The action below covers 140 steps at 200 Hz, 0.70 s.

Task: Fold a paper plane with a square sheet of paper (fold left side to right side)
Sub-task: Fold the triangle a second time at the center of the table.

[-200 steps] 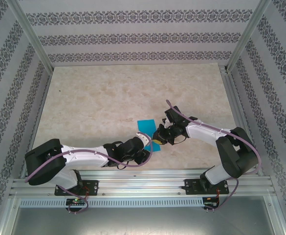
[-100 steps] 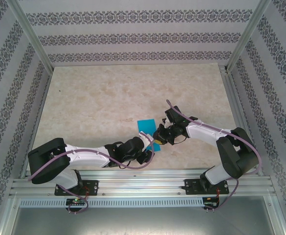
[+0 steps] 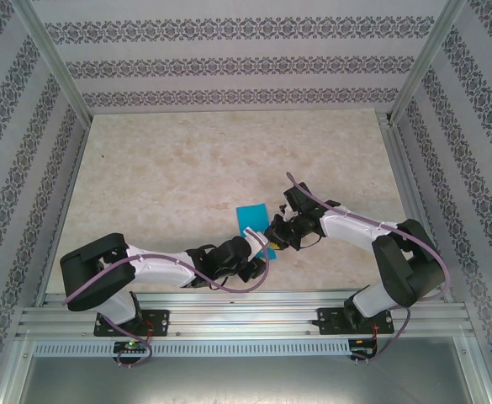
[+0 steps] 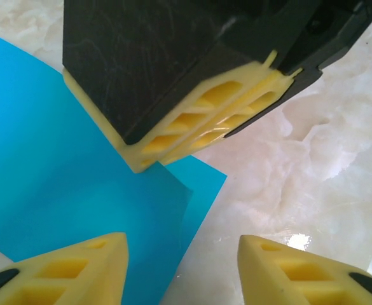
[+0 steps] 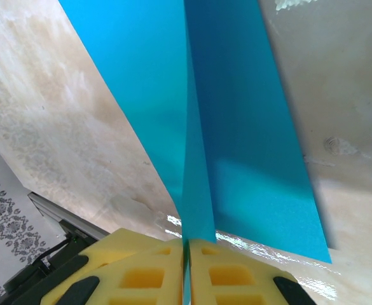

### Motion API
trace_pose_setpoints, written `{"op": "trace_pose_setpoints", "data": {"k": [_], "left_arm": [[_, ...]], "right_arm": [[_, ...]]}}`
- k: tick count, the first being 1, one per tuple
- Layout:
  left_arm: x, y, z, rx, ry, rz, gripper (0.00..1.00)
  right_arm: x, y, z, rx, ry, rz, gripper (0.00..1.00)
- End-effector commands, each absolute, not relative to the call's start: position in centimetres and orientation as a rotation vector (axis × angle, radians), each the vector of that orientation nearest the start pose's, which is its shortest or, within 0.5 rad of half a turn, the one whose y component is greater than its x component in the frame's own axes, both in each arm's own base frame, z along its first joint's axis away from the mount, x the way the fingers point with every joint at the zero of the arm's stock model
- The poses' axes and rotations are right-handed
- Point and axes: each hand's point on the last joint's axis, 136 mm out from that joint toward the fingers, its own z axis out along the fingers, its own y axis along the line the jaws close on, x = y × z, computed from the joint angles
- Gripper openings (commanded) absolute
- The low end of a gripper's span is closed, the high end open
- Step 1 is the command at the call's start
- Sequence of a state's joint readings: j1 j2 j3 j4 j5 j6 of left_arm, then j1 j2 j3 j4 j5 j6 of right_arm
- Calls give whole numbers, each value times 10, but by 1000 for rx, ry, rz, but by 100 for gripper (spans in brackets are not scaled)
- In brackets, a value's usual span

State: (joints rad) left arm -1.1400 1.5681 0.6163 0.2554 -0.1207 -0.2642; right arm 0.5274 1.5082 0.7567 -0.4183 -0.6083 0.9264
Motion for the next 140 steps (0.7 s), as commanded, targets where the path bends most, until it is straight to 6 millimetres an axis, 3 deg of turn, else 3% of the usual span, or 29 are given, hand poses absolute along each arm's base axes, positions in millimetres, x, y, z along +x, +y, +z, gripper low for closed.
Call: {"op": "trace_pose_setpoints", "data": {"k": [1, 78, 114, 140], "left_arm": [[190, -366, 69, 925, 2081, -612, 43], [189, -369, 66, 942, 2082, -626, 0], [191, -364, 67, 916, 2084, -650, 0], [194, -359, 68, 890, 2089, -678, 0]], "right_arm": [[223, 241, 64, 429, 2997, 1152, 11], [224, 244, 66, 438, 2984, 1180, 13], [225, 243, 69, 431, 2977, 1181, 16], [227, 240, 74, 425, 2963, 1161, 24]]}}
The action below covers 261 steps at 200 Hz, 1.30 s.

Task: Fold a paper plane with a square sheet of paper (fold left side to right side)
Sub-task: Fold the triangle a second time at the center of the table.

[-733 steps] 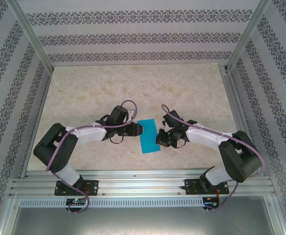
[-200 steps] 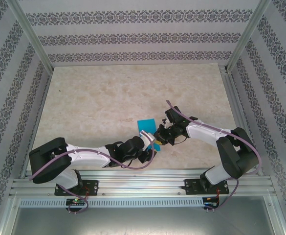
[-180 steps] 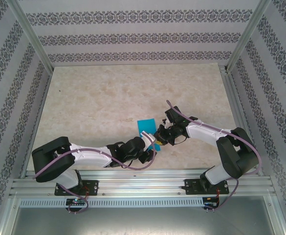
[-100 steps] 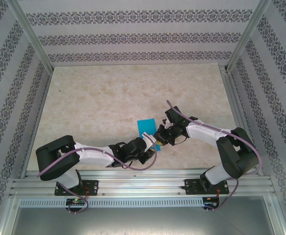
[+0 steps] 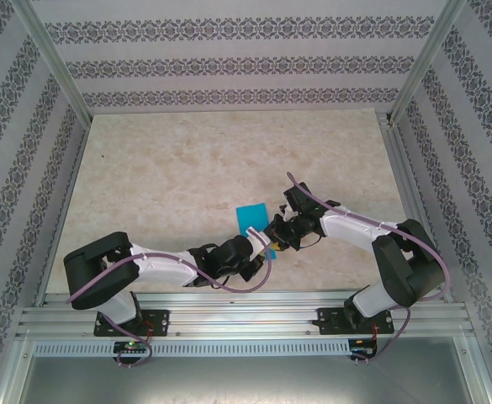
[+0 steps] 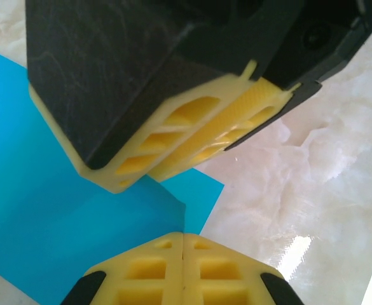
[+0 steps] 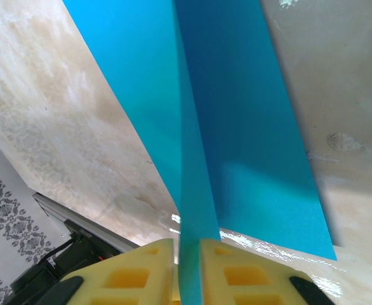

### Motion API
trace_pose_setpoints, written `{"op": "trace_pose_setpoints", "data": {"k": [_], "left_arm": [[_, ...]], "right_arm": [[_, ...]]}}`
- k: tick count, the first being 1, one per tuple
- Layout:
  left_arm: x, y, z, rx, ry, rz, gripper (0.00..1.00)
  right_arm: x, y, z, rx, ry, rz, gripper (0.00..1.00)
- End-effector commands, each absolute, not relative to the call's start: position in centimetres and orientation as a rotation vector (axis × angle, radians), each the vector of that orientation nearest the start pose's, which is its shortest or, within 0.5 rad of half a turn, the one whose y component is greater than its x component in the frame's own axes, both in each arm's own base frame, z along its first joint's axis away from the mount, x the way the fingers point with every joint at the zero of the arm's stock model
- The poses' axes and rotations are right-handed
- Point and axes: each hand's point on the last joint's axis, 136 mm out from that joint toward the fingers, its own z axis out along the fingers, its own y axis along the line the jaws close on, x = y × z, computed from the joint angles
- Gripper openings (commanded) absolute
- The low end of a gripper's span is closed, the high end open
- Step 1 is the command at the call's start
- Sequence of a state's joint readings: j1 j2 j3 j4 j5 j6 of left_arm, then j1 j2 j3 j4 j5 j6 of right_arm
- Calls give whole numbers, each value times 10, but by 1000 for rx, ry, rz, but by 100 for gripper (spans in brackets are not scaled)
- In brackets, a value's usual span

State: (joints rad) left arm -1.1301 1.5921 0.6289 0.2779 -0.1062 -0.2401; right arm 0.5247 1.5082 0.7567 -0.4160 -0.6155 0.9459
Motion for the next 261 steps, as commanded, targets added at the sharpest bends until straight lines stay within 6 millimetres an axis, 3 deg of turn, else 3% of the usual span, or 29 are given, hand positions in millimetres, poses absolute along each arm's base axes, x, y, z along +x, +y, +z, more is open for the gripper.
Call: {"op": "trace_pose_setpoints", "data": {"k": [1, 36, 81, 99, 125, 142, 184, 261], "left_arm": [[194, -359, 67, 890, 2090, -678, 0], [196, -352, 69, 862, 2091, -712, 0], [199, -342, 76, 800, 2077, -769, 0], [200, -339, 78, 779, 2076, -792, 0], [205, -334, 79, 757, 2096, -846, 0], [211, -330, 79, 735, 2113, -886, 0], [221, -323, 75, 707, 2158, -909, 0], [222, -311, 67, 659, 2241, -897, 0]], "right_arm": [[227, 240, 75, 426, 2962, 1160, 24], [230, 227, 86, 432, 2928, 1121, 35], [229, 224, 81, 445, 2931, 1133, 36], [233, 214, 84, 445, 2916, 1066, 38], [242, 210, 94, 324, 2841, 1035, 39], [237, 209, 89, 285, 2842, 1020, 33], [230, 231, 79, 217, 2777, 1120, 17], [209, 246, 44, 156, 2848, 1083, 14]]}}
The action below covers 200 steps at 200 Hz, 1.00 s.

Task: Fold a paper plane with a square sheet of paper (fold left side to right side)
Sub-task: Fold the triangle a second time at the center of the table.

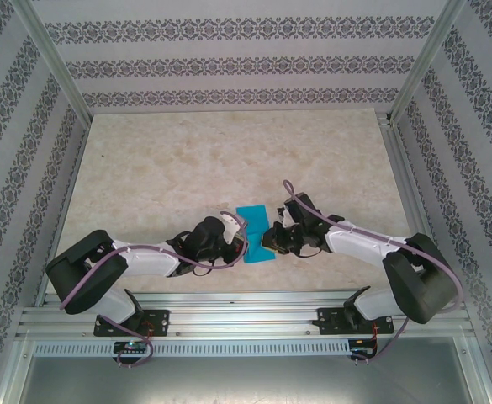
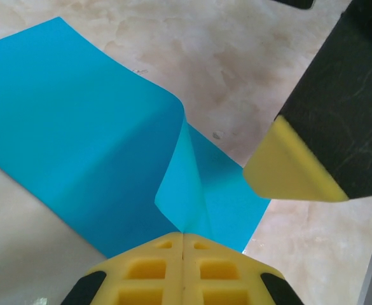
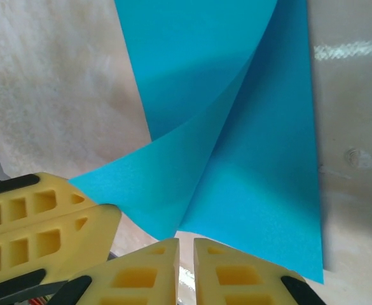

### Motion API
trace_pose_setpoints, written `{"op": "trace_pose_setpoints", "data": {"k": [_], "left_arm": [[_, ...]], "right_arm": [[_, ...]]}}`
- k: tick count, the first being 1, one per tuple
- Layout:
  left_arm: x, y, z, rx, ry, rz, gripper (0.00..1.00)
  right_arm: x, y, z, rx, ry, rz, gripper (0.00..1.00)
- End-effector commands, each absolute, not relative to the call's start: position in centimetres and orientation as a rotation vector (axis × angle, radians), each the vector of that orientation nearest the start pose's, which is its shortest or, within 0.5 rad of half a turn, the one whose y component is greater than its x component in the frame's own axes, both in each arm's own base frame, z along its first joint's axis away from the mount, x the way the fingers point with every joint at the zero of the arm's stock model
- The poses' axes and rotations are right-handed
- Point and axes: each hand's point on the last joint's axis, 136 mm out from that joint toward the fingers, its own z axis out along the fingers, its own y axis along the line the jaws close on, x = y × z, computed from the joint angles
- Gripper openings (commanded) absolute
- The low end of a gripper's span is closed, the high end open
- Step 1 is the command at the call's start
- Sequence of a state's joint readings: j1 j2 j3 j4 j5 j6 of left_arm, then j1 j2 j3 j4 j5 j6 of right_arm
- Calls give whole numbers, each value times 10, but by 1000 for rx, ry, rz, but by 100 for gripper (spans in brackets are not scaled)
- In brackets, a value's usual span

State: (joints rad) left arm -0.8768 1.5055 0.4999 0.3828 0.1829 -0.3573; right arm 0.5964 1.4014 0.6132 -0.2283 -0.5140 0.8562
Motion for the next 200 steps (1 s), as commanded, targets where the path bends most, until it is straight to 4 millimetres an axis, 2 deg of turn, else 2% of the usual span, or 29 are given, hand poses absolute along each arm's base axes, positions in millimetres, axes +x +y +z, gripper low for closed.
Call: {"op": "trace_pose_setpoints", "data": {"k": [1, 53, 101, 200], "left_arm": [[222, -311, 67, 658, 2242, -897, 0], [223, -307, 54, 614, 2315, -922, 0], [230, -307, 47, 591, 2351, -934, 0], [240, -306, 42, 596, 2371, -916, 0]], "right_arm": [[209, 246, 43, 157, 2851, 1081, 14], [198, 240, 22, 168, 2921, 1015, 13], [191, 232, 11, 168, 2970, 946, 12], [189, 230, 7, 142, 3005, 900, 12]]}}
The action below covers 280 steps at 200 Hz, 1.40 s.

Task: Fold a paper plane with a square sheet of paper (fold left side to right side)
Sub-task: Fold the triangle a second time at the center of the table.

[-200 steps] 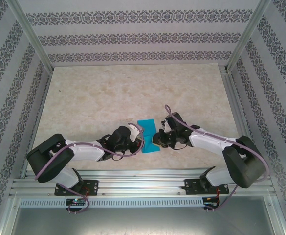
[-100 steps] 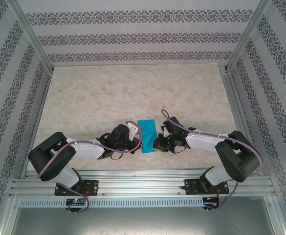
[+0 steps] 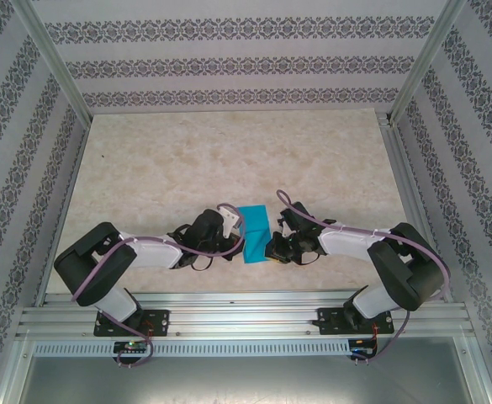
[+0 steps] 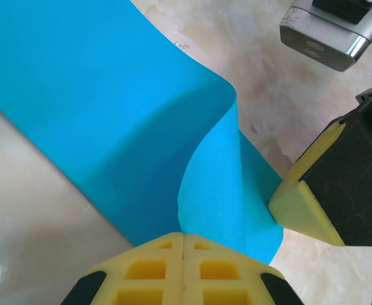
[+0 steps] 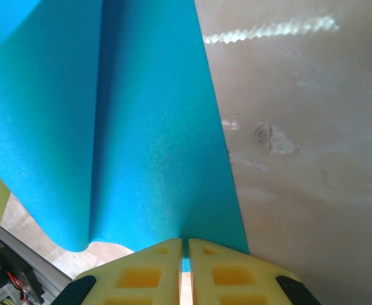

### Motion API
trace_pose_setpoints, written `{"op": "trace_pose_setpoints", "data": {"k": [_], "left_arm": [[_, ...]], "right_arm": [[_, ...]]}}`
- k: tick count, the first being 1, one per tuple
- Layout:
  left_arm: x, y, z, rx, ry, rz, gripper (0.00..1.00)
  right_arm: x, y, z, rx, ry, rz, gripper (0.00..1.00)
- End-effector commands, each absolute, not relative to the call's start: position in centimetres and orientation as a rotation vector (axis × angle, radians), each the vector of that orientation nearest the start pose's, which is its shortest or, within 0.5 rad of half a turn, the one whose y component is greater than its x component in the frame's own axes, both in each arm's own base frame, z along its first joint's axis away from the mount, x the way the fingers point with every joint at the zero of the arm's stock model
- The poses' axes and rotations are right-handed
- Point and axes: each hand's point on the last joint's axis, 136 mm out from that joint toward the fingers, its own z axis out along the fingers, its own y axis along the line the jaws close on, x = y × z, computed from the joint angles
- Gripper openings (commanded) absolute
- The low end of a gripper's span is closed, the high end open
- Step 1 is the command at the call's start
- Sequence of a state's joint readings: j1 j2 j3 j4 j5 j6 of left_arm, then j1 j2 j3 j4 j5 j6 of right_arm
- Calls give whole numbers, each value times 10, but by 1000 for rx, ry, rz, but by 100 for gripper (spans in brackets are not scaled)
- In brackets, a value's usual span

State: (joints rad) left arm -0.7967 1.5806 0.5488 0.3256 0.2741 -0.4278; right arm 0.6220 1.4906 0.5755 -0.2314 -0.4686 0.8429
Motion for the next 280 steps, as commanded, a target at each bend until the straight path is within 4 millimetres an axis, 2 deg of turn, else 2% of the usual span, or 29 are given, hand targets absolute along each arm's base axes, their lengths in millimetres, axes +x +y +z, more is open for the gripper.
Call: {"op": "trace_pose_setpoints", "data": {"k": [1, 117, 280], "left_arm": [[240, -306, 41, 597, 2371, -916, 0], [245, -303, 30, 586, 2398, -884, 0], [244, -296, 28, 573, 2401, -858, 0]], "right_arm": [[188, 230, 7, 141, 3006, 900, 12], [187, 227, 5, 123, 3027, 866, 12], [187, 226, 4, 115, 3041, 844, 12]]}}
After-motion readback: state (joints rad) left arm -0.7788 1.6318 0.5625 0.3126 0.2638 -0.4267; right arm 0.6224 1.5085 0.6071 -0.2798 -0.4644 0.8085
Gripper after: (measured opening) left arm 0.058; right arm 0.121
